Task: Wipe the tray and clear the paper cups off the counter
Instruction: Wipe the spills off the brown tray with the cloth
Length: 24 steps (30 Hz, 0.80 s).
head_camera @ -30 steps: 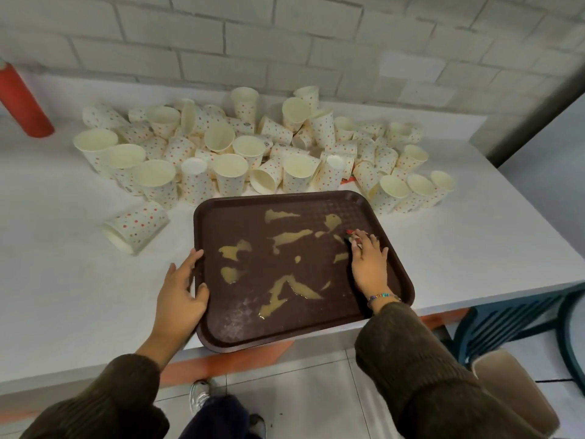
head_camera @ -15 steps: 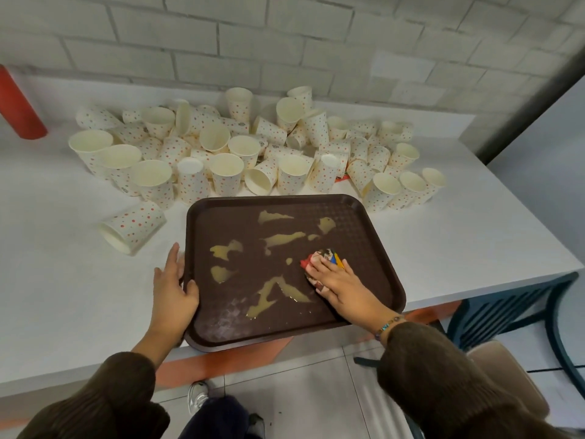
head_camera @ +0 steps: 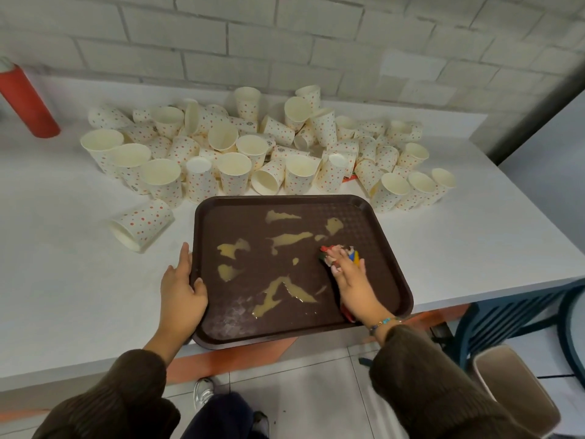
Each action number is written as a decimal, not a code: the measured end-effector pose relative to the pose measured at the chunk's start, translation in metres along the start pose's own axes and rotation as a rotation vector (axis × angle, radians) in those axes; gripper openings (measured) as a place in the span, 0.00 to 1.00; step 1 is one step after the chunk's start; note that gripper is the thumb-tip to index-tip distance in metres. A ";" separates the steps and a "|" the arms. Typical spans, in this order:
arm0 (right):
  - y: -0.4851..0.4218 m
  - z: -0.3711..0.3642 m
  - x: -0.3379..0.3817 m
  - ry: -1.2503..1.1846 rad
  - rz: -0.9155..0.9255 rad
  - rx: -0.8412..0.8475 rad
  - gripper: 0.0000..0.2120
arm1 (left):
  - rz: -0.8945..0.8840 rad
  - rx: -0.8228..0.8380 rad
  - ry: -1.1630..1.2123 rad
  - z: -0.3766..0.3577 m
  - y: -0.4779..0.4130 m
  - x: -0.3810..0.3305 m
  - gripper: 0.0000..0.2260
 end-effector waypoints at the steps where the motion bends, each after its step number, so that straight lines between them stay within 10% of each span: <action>1: 0.001 -0.011 0.010 -0.011 0.034 0.042 0.20 | -0.008 -0.005 0.004 0.000 0.000 0.000 0.31; 10: 0.012 -0.007 0.004 0.417 0.347 0.316 0.23 | -0.024 0.015 0.095 0.002 0.001 -0.001 0.32; 24: -0.014 -0.014 0.016 0.067 -0.052 -0.028 0.20 | -0.017 -0.002 0.056 0.003 0.002 -0.003 0.31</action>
Point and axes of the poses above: each hand's wrist, its own y-axis away from the middle knuckle, its own z-axis out of the back of the hand, x = y × z, the point moved 3 cm from there along -y, towards the middle knuckle, and after that the axes turned 7 degrees about -y, right-handed, at the moved point
